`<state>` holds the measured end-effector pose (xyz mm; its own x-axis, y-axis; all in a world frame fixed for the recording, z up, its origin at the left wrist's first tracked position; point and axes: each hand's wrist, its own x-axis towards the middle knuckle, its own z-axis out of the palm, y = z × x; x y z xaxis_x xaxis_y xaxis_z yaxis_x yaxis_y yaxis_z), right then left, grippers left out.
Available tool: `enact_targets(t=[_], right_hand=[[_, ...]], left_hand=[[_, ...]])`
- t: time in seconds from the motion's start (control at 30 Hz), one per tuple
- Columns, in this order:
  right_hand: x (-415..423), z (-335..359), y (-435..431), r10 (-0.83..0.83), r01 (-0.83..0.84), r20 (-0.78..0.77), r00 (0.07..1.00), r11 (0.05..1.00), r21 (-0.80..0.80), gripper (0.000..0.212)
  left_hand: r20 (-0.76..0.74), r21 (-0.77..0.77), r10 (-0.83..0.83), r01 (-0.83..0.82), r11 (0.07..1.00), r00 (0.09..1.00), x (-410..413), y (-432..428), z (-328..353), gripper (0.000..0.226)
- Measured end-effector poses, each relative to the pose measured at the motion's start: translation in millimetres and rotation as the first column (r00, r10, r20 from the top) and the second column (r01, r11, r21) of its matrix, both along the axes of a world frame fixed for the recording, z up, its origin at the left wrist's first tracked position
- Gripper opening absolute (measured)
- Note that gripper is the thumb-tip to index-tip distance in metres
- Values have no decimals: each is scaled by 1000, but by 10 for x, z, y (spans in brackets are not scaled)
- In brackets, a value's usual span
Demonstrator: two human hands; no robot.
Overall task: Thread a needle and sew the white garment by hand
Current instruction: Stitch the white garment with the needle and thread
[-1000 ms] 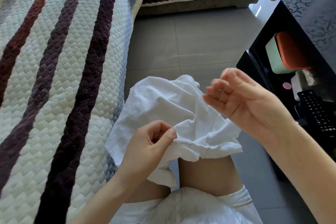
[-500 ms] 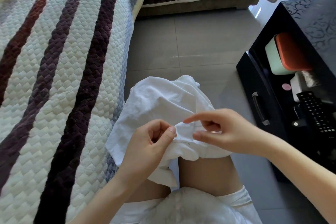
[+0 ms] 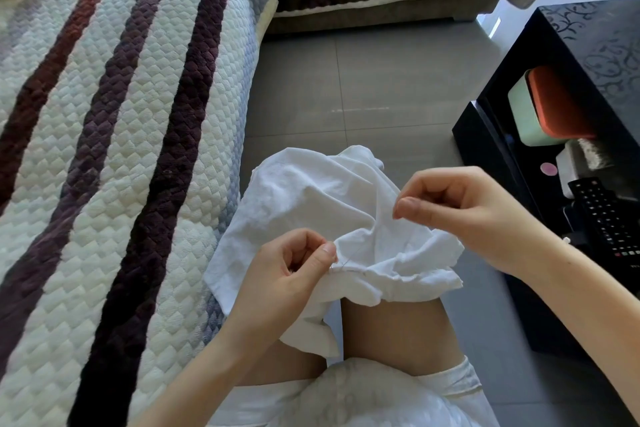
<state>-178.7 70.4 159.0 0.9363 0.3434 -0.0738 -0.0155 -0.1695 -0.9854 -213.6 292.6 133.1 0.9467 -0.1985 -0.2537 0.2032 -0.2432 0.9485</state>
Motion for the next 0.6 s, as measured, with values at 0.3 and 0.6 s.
enact_targets(t=[0.3,0.6], right_hand=[[96,248,37,-160,157,16,987,982,100,14],[156,310,11,-193,244,-183,964,913,326,27]], left_hand=[[3,-45,-142,142,989,990,-10,74,24,33],[-25,-4,-140,140,990,990,-43,48,55,29]])
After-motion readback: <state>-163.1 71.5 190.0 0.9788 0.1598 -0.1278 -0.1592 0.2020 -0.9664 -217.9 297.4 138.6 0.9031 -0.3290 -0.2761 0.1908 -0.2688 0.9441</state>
